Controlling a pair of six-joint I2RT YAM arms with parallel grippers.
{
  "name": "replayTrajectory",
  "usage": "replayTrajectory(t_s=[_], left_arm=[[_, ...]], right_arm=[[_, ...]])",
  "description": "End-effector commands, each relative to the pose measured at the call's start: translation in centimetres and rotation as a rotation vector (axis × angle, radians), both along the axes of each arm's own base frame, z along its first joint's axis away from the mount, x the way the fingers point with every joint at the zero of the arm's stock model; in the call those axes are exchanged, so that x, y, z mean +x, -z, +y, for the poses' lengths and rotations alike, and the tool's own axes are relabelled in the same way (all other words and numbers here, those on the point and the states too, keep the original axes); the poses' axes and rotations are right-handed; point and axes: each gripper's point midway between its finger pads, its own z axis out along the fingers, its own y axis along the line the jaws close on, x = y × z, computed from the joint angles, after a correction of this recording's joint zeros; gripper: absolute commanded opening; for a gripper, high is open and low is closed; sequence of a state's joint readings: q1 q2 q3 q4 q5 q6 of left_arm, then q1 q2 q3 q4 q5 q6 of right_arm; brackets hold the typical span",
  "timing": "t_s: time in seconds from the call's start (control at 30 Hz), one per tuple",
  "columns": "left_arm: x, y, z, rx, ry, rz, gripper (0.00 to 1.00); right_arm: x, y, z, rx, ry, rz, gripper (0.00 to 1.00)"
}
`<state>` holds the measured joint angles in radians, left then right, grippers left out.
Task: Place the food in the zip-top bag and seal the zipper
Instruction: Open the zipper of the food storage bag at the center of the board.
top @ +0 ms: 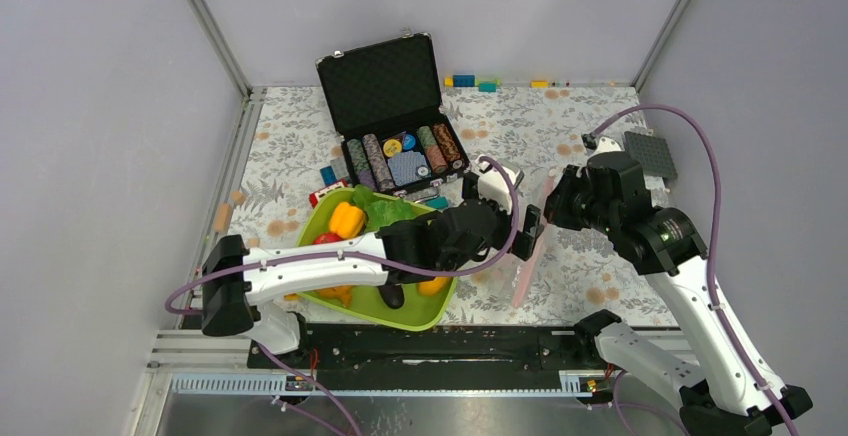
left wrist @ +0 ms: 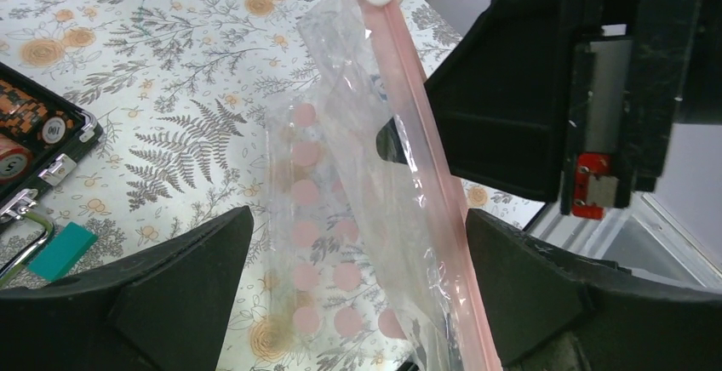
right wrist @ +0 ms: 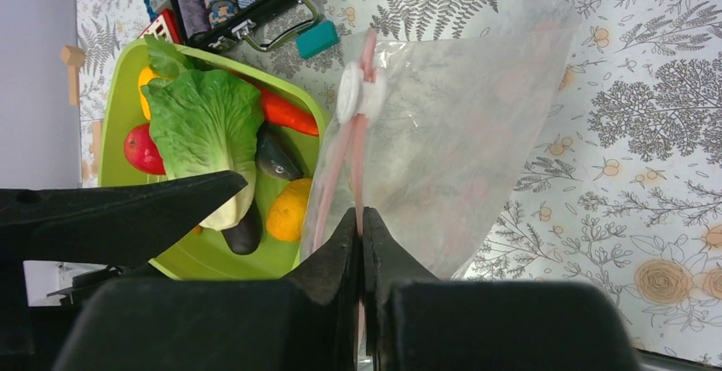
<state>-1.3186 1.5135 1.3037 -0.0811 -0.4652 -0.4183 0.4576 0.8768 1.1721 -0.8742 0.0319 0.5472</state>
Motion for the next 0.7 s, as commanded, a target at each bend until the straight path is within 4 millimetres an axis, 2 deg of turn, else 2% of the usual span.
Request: replayTrajectory(t_s=[0.0,0.27,0.47,0.6,0.67], left_arm=[[1.1,-1.8,-0.1,-0.011,-0.063,-0.040,0.98],[2.5,-1.1,1.9,0.042,-0.183,-0.056,0.95],[3.5,-1.1,3.7,0.069,-0.283,-0.071,0.94],[3.9,-1.0,4.1,0.090,-0.309,-0.085,0.94],[3.9,-0.7,3.7,0.104,-0.302,-0.087,0.94]], right_arm=[[0.1,-0.8,0.8,0.045,-0.017,-0.031,0.00],[-0.3,-0.6,0.3,0.019,-0.018,-0.029,0.00],[-0.8,0.3,-0.3,-0.036,-0.032,0.003,0.00],[-1.0,0.4,0.0,-0.036,-0.072,-0.003,0.00],[-1.3,0.1,0.8,-0.009,-0.126,-0.019,0.00]])
